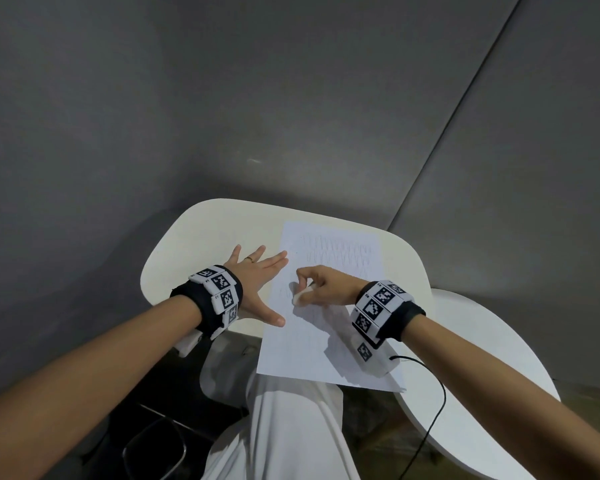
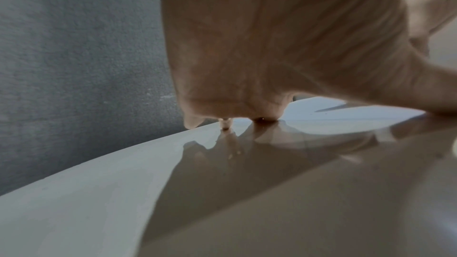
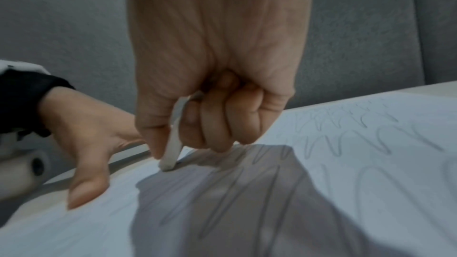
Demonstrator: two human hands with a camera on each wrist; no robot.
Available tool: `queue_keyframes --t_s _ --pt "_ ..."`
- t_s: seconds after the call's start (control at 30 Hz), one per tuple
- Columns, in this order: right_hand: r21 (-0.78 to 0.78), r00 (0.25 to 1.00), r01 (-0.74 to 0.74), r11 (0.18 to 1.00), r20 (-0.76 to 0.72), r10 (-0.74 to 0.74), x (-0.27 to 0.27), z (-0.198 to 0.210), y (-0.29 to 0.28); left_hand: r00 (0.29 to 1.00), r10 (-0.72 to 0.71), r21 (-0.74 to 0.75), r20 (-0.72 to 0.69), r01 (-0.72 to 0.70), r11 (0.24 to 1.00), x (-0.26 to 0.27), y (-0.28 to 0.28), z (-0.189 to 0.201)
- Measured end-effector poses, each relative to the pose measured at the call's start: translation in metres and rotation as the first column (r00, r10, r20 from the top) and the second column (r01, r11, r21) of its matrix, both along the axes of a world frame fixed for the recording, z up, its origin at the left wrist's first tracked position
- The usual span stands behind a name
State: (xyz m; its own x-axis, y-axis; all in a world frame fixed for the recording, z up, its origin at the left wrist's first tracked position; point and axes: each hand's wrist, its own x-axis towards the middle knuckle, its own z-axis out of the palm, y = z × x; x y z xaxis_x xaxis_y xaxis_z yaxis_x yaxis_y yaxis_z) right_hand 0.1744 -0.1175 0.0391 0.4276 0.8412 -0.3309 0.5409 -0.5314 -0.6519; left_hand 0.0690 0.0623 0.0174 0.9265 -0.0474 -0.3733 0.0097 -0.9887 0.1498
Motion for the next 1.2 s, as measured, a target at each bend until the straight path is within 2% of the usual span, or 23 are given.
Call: queue_keyframes --t_s 0.03,0.13,0.17,0.27,0.4,0.5,0.53,0.63,0.7,0.77,0.9,1.0,1.07,1.13,1.2 --pt "-0.014 1.000 -0.011 1.000 -0.010 0.011 0.000 0.000 0.001 1.000 0.000 -0.003 -0.006 0.000 1.000 0.000 0.000 0.001" --pt "0.089 0.985 0.152 0.984 0.071 -0.158 0.004 -0.002 0.004 1.000 -0.001 -0.002 -0.003 0.001 1.000 0.000 0.000 0.002" --pt "0.088 0.984 0.154 0.984 0.078 -0.161 0.005 -0.002 0.004 1.000 -0.002 -0.004 -0.005 0.002 1.000 -0.001 -0.001 0.002" --pt "-0.045 1.000 -0.025 0.999 0.000 0.025 0.002 0.002 0.008 1.000 -0.011 0.001 -0.014 0.011 1.000 -0.001 -0.001 0.002" --pt "0.059 0.986 0.112 0.992 0.120 -0.119 0.004 0.001 0.015 1.000 -0.007 -0.001 -0.013 0.007 1.000 -0.001 -0.002 0.003" --pt "-0.029 0.999 -0.037 0.999 -0.024 0.036 -0.004 0.002 0.014 1.000 0.000 -0.016 -0.010 -0.001 1.000 -0.002 -0.002 0.002" --pt "-0.035 0.998 -0.041 0.999 -0.044 0.040 -0.005 0.002 0.014 1.000 -0.002 -0.017 -0.016 0.002 1.000 -0.002 -0.002 0.003" --pt "0.085 0.991 0.105 0.991 0.078 -0.112 -0.003 -0.002 0.018 1.000 -0.006 -0.013 -0.019 0.005 1.000 0.000 -0.002 0.002" --pt "0.066 0.996 0.073 0.995 0.051 -0.076 -0.004 -0.004 0.021 1.000 0.002 -0.019 -0.020 -0.002 1.000 0.000 -0.002 0.002" --pt "0.000 0.999 -0.012 1.000 -0.048 0.012 -0.005 -0.003 0.022 1.000 0.005 -0.027 -0.019 -0.006 1.000 0.000 -0.002 0.001" --pt "0.106 0.989 0.100 0.989 0.102 -0.111 -0.004 -0.004 0.030 1.000 0.002 -0.058 0.001 -0.002 0.998 -0.001 0.000 0.000" --pt "0.004 1.000 -0.016 1.000 0.020 0.016 -0.006 -0.001 0.029 1.000 0.007 -0.065 0.005 -0.007 0.998 -0.003 -0.001 0.000" --pt "0.012 0.999 0.023 1.000 0.032 -0.023 -0.003 -0.001 0.029 1.000 0.003 -0.061 0.009 -0.002 0.998 -0.002 -0.002 -0.001" --pt "0.098 0.985 0.112 0.989 0.119 -0.123 -0.003 -0.002 0.030 1.000 0.010 -0.064 0.016 -0.009 0.998 -0.001 0.000 -0.003" --pt "0.066 0.994 0.058 0.996 0.084 -0.063 -0.005 -0.002 0.029 1.000 0.014 -0.067 0.015 -0.013 0.998 -0.001 0.000 -0.003"
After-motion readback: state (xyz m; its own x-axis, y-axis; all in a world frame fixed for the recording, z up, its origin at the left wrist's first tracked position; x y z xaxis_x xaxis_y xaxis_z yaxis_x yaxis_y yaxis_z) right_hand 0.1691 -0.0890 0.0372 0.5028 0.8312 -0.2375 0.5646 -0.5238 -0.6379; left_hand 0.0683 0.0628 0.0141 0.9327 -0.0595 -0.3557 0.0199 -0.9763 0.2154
